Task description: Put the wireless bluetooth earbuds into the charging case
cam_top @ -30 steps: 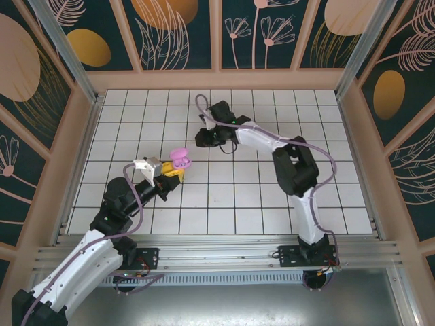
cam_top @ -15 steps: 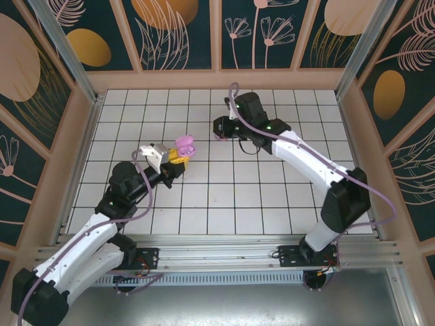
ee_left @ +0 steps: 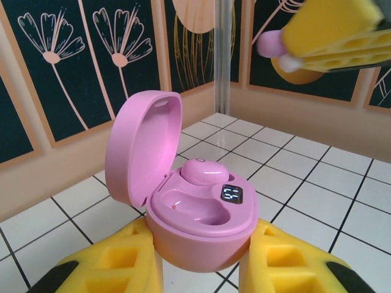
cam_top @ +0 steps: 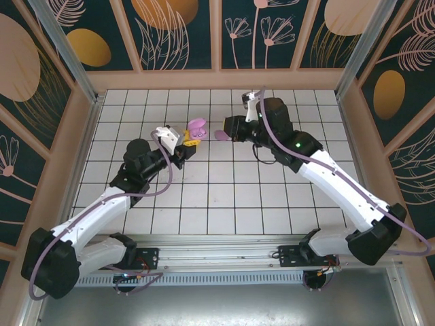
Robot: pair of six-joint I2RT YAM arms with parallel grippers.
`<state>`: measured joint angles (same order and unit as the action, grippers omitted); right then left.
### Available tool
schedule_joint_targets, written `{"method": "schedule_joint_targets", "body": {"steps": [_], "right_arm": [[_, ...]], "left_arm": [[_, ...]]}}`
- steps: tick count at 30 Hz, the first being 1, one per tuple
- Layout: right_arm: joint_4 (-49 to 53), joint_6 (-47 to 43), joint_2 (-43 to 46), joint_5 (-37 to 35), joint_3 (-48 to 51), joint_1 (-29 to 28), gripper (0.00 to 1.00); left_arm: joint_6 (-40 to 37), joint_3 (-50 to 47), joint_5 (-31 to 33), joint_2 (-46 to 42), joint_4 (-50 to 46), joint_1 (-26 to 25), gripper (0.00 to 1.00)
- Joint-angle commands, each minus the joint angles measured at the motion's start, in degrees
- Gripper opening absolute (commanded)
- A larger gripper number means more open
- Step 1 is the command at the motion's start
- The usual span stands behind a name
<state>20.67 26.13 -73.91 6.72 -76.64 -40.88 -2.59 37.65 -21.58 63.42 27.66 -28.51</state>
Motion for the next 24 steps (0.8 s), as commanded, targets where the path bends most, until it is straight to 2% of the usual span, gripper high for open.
{"method": "schedule_joint_targets", "body": {"steps": [1, 14, 24], "right_arm": [[-2.0, 2.5, 1.4, -1.7, 2.9, -1.5, 0.16], [-6.4, 4.7, -7.1, 1.5, -0.8, -6.4, 0.16], [-5.9, 5.2, -10.0, 1.4, -3.9, -7.3, 0.16]], "left_arm": [[-1.2, 2.4, -0.2, 1.5, 5.4, -0.7, 0.06], [-0.7, 0.4, 1.1, 2.5, 6.2, -1.7, 0.06], [-0.9, -0.1, 1.6, 2.8, 6.0, -1.7, 0.06]]}}
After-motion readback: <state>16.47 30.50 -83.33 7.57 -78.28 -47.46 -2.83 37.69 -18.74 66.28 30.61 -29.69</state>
